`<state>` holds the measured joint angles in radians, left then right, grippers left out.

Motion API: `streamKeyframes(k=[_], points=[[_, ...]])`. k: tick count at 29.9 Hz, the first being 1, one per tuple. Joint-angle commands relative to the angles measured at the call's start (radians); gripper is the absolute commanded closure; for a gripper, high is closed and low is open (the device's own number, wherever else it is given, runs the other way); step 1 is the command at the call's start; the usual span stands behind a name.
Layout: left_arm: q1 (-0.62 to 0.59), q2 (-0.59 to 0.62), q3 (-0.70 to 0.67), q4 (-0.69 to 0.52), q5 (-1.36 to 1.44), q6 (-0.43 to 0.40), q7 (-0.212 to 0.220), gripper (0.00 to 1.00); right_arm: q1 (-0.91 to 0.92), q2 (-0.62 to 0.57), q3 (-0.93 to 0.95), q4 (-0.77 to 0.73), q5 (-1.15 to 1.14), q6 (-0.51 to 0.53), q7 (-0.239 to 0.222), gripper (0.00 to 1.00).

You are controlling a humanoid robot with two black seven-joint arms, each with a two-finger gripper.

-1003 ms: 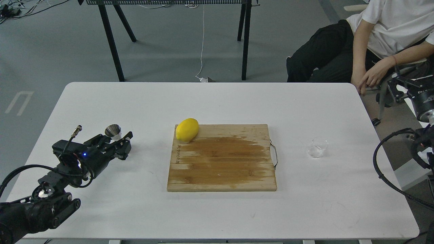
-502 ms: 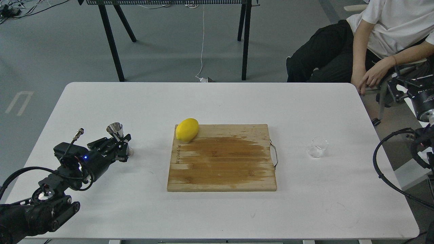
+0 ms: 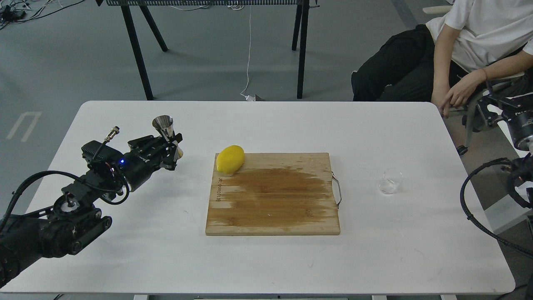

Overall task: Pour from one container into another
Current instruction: 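Carry the jigger onto the wooden board and set it upright beside the lemon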

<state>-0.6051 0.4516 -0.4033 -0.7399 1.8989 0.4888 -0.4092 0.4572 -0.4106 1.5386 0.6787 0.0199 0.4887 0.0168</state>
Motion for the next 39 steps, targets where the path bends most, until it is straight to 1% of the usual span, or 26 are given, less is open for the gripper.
streamKeyframes(k=[1,4,10,15,18,21,23,25,30,33,39], points=[[-0.057,-0.002,0.0,-0.099,0.119,0.0,0.007,0.92,-0.009,-0.01,0.0,-0.001,0.0,0.0,0.0,0.0],[-0.09,-0.028,0.0,-0.101,0.283,0.0,0.01,0.92,-0.014,-0.013,0.001,-0.001,0.0,0.0,0.0,0.0],[-0.096,-0.174,0.011,-0.092,0.283,0.0,0.012,0.92,-0.017,-0.016,0.001,-0.002,0.0,0.0,0.0,0.0],[-0.093,-0.26,0.095,-0.084,0.283,0.0,0.015,0.91,-0.018,-0.017,0.001,-0.004,0.0,0.0,0.0,0.0],[-0.091,-0.329,0.144,-0.038,0.283,0.0,0.018,0.91,-0.025,-0.022,0.001,-0.005,0.0,0.0,0.0,0.0],[-0.088,-0.381,0.164,0.049,0.283,0.0,0.033,0.91,-0.031,-0.025,0.001,-0.005,0.0,0.0,0.0,0.0],[-0.085,-0.401,0.169,0.1,0.283,0.0,0.043,0.9,-0.035,-0.025,0.003,-0.005,0.0,0.0,0.0,0.0],[-0.084,-0.418,0.169,0.122,0.283,0.0,0.046,0.9,-0.04,-0.025,0.003,-0.005,0.0,0.0,0.0,0.0],[-0.087,-0.433,0.17,0.134,0.283,0.0,0.046,0.87,-0.045,-0.025,0.001,-0.004,0.0,0.0,0.0,0.0],[-0.088,-0.45,0.17,0.157,0.283,0.0,0.052,0.83,-0.045,-0.025,0.001,-0.004,0.0,0.0,0.0,0.0],[-0.084,-0.452,0.187,0.175,0.283,0.0,0.061,0.83,-0.048,-0.025,0.001,-0.004,0.0,0.0,0.002,0.0]])
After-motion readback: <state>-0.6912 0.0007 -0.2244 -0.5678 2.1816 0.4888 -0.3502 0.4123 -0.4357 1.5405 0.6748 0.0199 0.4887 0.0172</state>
